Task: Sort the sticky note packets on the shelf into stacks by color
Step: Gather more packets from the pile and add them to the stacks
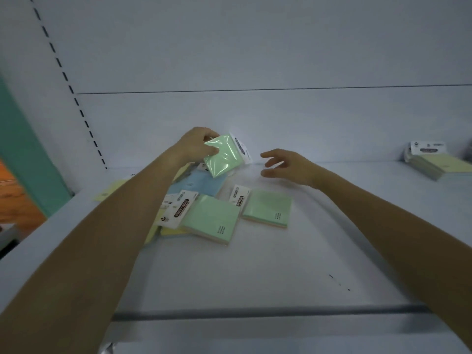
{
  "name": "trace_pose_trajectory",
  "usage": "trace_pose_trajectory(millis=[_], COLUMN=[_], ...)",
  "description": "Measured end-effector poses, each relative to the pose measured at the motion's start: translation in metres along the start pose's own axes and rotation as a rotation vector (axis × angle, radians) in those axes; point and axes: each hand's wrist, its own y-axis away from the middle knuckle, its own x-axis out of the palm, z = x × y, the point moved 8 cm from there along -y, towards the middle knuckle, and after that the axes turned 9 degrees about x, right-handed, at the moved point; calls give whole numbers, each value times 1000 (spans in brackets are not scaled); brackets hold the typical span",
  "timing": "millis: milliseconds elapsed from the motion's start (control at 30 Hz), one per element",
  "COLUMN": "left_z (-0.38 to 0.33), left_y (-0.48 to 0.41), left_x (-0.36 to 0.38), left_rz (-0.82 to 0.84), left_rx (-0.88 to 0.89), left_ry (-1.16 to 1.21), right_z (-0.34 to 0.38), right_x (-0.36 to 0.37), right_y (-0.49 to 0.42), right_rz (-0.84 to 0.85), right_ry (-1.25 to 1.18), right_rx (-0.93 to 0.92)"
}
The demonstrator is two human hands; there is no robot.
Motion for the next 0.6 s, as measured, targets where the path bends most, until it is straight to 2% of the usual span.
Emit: trace_pose_trajectory(millis=[100,200,267,400,600], left_z=[10,17,20,21,11], left_y=[6,13,17,24,30], left_x=[-14,-20,-22,-23,-27], left_rz=[-147,-221,-240,-250,-215], left_rx=[-48,-78,-76,-25,128], left_ry=[108,194,242,234,17], right_z=[2,3,7,6,9], right_x=[20,30,31,28,1], right_y=[14,20,20,20,22], right_rz=[274,337,318,248,-117], right_ry=[92,340,359,246,172], right_rx=[87,103,91,102,38])
